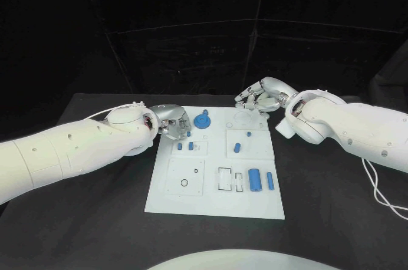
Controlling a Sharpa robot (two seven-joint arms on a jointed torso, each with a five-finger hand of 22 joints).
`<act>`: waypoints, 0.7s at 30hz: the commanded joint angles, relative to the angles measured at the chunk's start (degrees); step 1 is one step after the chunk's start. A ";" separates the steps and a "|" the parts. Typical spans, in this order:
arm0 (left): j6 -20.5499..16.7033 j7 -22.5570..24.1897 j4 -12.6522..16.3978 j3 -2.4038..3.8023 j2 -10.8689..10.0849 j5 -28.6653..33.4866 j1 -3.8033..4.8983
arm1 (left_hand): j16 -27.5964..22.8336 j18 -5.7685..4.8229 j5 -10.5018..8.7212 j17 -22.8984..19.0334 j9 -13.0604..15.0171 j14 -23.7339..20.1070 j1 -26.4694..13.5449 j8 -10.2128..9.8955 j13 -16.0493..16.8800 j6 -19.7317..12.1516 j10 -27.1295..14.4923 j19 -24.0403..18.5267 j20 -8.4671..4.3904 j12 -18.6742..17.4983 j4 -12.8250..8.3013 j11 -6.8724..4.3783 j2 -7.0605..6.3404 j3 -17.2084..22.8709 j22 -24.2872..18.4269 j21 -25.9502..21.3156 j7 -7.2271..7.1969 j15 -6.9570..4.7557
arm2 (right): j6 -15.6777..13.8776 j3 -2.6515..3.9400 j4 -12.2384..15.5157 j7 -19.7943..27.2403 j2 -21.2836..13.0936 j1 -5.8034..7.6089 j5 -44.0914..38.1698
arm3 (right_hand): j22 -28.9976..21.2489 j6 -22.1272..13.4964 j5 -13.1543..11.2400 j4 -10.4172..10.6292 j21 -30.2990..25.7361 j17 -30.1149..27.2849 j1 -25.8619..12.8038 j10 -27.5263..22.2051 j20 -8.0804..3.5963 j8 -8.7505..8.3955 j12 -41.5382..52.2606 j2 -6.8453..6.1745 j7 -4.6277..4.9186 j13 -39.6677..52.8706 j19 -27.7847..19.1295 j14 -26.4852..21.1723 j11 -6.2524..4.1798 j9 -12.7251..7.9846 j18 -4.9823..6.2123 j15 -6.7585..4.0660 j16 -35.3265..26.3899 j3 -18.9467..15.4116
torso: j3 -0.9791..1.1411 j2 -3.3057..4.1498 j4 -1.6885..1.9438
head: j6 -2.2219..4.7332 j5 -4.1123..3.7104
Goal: Assemble the parts on the task board
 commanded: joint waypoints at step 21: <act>-2.50 28.37 6.03 -0.11 -10.86 68.91 0.26 | -23.16 3.40 -0.39 -34.85 0.34 -16.72 -0.19 1.63 1.04 3.95 -0.39 -15.03 1.97 2.30 0.69 0.93 0.29 -2.15 -20.27 -27.84 1.02 1.74 | 2.11 -0.03 6.90 -12.23 -4.19 -3.22 -46.28 | -1.04 5.83 -9.74 -4.77 -1.27 -6.25 1.71 1.99 0.39 -1.52 -32.64 -7.82 -0.59 -30.67 0.54 1.37 0.88 -0.26 0.50 0.53 -4.99 16.98 | -0.14 -0.05 0.00 | 1.83 -3.54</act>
